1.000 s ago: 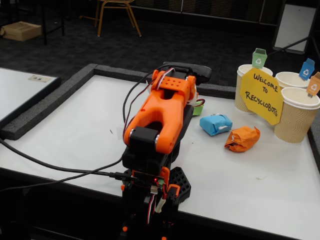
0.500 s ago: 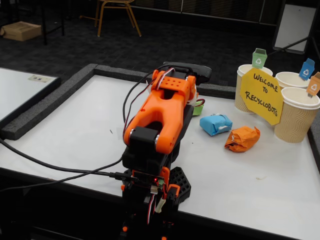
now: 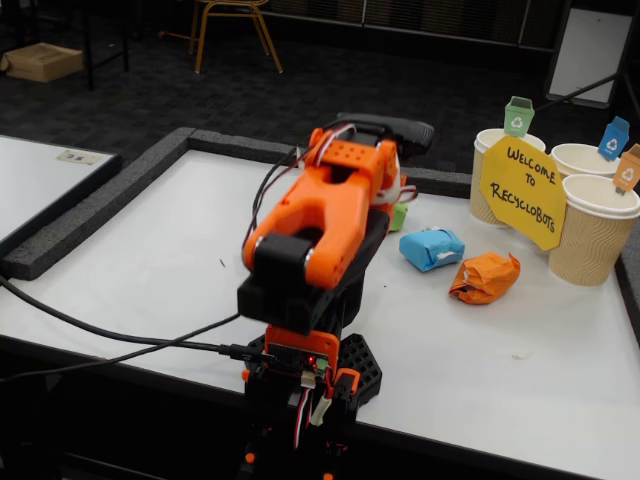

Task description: Sort rubbish by color.

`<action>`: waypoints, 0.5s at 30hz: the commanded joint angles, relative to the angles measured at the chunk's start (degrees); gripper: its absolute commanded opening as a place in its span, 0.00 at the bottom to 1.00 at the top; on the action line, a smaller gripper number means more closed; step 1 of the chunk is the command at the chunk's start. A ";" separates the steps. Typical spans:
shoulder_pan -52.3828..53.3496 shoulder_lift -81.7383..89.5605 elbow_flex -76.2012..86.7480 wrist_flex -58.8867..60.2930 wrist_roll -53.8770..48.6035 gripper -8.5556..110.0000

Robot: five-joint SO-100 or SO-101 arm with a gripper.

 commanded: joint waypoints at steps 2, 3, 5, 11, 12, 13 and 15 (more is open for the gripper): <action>2.20 -12.04 -20.65 -0.53 0.97 0.15; 2.72 -13.80 -23.12 -0.44 0.97 0.15; 3.43 -15.12 -27.16 -0.44 0.97 0.15; 3.43 -21.18 -39.46 5.45 0.88 0.16; 3.60 -21.88 -41.04 6.33 0.88 0.16; 3.78 -22.59 -42.63 7.29 0.88 0.16; 3.96 -24.61 -45.97 9.40 0.88 0.16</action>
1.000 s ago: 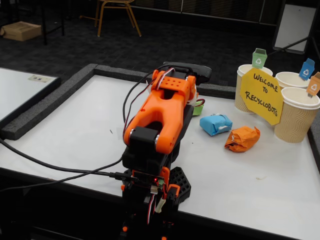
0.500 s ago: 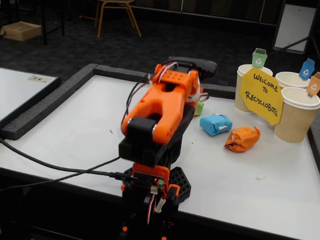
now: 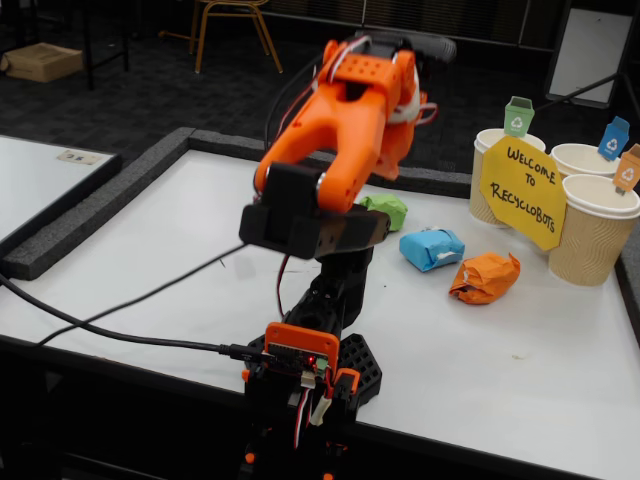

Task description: Sort rubbish by color.

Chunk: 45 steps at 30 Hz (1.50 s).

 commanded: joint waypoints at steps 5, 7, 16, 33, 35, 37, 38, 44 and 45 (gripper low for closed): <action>2.37 -6.59 -19.07 6.42 0.88 0.16; 2.90 -8.09 -21.18 8.00 0.88 0.16; 6.06 -14.24 -25.05 11.34 -0.88 0.17; 5.27 -15.12 -23.73 12.22 -10.20 0.18; 4.92 -15.12 -23.29 12.13 -10.20 0.18; 4.92 -15.12 -22.85 11.95 -10.20 0.18; 5.10 -15.12 -22.59 11.95 -10.20 0.18; 8.53 -15.38 -20.92 11.78 -12.83 0.18; 9.40 -15.82 -20.74 11.78 -13.80 0.18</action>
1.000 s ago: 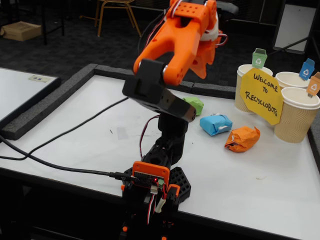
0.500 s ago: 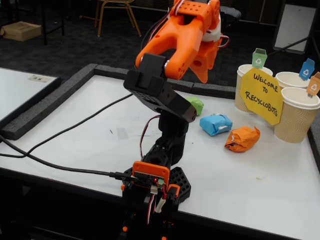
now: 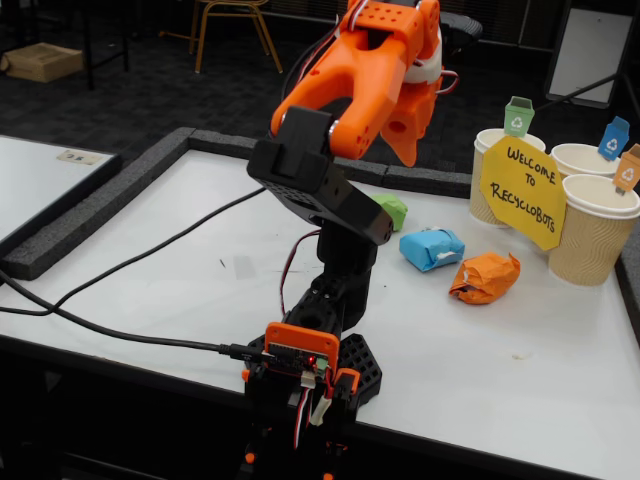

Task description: Sort rubbish by color.

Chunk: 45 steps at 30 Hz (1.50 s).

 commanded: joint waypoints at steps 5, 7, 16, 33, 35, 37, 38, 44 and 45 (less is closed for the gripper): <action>7.73 -3.25 -2.90 -0.88 -6.77 0.18; 9.76 -4.13 -2.81 -0.88 -9.14 0.18; 18.11 -7.38 -2.72 -2.29 -22.76 0.18; 23.38 -18.11 -2.72 -7.82 -51.68 0.19; 24.08 -20.65 -3.08 -9.84 -51.77 0.20; 24.52 -23.03 -3.08 -10.55 -51.77 0.19; 24.70 -24.17 -3.08 -10.55 -51.77 0.19; 25.84 -28.39 -3.08 -11.69 -51.77 0.18; 26.19 -28.92 -3.08 -12.48 -51.77 0.18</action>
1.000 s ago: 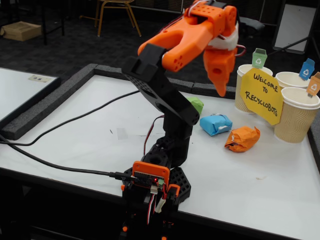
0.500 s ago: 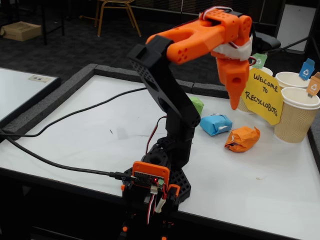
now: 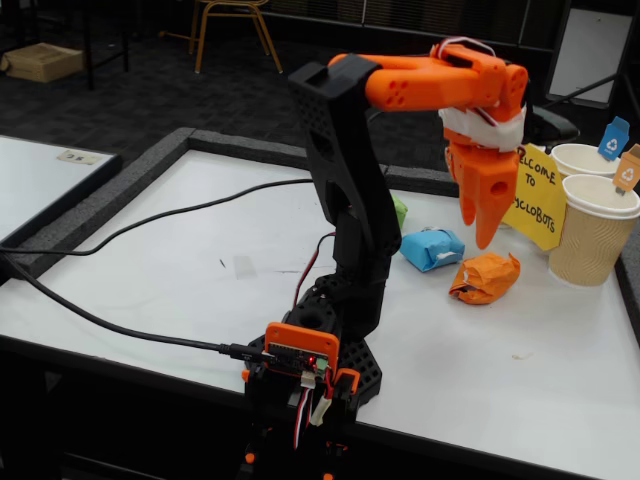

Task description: Sort rubbish by color.

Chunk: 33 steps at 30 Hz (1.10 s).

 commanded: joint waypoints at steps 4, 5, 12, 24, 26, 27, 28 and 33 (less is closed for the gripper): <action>4.22 -3.16 -3.60 -5.36 -1.05 0.19; 4.83 -4.13 -4.04 -5.80 -1.05 0.19; 6.24 -10.72 -5.63 -9.58 -1.05 0.19; 6.24 -18.11 -7.38 -16.52 -0.97 0.22; 6.24 -18.63 -7.12 -17.40 -0.97 0.21; 6.24 -18.72 -6.68 -18.19 -0.70 0.20; 6.15 -18.72 -6.33 -19.42 -0.44 0.17; 6.15 -18.63 -6.59 -19.07 -0.35 0.07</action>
